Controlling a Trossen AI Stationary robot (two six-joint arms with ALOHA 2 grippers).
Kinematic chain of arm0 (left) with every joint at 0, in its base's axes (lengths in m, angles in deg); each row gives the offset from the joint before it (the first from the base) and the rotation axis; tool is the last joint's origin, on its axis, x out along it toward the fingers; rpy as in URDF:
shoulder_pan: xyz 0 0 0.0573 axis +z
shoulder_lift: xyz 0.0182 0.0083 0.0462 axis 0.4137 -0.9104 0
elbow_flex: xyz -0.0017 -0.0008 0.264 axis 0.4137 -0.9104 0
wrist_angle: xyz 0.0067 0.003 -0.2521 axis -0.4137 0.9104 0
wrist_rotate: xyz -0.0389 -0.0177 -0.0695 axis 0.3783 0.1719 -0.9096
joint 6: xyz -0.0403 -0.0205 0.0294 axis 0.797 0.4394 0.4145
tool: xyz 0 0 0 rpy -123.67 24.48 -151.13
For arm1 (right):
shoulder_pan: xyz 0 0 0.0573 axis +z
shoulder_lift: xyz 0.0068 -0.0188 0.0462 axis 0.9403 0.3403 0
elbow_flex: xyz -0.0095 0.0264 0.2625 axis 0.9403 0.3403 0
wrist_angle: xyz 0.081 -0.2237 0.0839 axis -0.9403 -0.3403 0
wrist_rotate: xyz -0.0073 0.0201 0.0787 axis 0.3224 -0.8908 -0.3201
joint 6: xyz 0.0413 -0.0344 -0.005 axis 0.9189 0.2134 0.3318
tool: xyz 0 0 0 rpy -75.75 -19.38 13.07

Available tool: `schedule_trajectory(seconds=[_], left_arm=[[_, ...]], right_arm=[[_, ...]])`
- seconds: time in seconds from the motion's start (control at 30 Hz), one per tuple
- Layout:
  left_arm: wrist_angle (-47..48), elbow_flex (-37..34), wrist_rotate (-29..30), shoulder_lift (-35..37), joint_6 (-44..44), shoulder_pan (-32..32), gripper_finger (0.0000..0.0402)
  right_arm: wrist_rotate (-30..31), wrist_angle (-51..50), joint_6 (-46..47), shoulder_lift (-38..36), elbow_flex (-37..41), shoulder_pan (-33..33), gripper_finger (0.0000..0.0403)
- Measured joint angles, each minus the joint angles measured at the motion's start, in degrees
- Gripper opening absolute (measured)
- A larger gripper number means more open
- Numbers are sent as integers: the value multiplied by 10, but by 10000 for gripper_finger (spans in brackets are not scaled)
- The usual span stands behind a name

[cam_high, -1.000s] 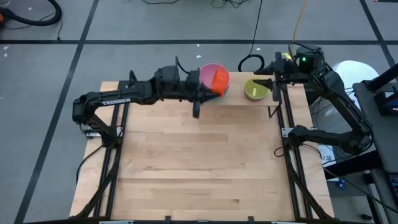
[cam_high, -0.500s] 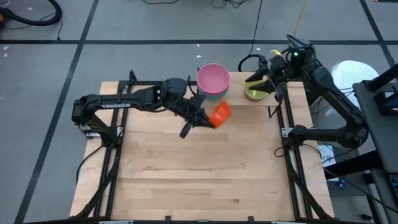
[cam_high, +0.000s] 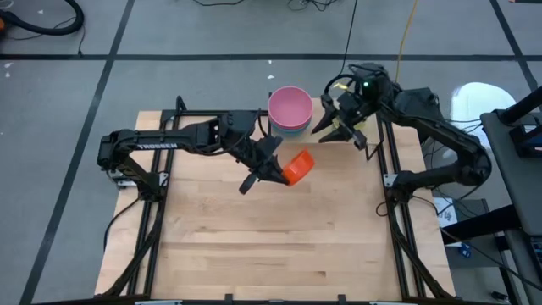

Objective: Place and stack bowls onto a shelf
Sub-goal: Stack the orange bowl on top of the yellow bowl on the shelf

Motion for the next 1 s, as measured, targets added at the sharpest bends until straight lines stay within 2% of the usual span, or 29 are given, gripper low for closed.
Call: schedule_trajectory(seconds=[0.23, 0.43, 0.6, 0.8, 1.0], left_arm=[[5, 0, -2, 0, 1, -2, 3], [12, 0, -4, 0, 1, -2, 3], [18, 0, -8, 0, 1, -2, 3], [19, 0, -17, 0, -5, -2, 3], [22, -1, -21, 0, -6, 6, 3]], right_arm=[[-3, 2, -2, 33, 0, 48, 141], [-44, 31, -2, 59, 0, 79, 138], [-48, 45, -2, 73, 0, 93, 138], [-112, 57, -2, 90, 0, 107, 138], [-118, 56, -3, 98, 0, 119, 138]])
